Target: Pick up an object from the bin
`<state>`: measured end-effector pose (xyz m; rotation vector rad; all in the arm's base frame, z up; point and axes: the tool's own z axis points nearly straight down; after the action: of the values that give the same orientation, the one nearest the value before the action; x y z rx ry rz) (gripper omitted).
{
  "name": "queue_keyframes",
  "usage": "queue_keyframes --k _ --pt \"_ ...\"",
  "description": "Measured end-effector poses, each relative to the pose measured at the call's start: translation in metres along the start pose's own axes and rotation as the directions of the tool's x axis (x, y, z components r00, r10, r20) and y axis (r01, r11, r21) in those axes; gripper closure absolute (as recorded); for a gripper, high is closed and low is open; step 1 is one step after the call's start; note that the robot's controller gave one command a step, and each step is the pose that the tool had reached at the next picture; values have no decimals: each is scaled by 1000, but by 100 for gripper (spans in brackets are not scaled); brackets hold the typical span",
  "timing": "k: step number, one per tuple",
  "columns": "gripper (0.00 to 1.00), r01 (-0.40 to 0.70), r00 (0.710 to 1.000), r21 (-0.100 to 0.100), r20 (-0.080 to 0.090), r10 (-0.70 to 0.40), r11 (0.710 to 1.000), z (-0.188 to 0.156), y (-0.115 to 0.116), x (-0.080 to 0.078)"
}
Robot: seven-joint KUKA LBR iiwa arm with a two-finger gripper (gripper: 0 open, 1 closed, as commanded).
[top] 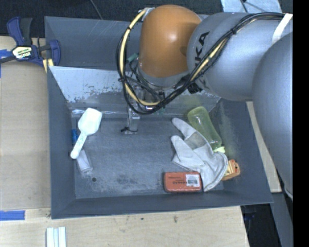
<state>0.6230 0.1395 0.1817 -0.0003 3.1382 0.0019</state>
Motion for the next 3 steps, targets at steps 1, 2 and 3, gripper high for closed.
queue_keyframes --k 1,2,3 --pt "0 63 998 0 1 -63 998 35 8 1" --pt "0 -137 991 1 -2 137 991 46 29 22" --pt "0 -137 991 0 0 137 991 45 55 23"
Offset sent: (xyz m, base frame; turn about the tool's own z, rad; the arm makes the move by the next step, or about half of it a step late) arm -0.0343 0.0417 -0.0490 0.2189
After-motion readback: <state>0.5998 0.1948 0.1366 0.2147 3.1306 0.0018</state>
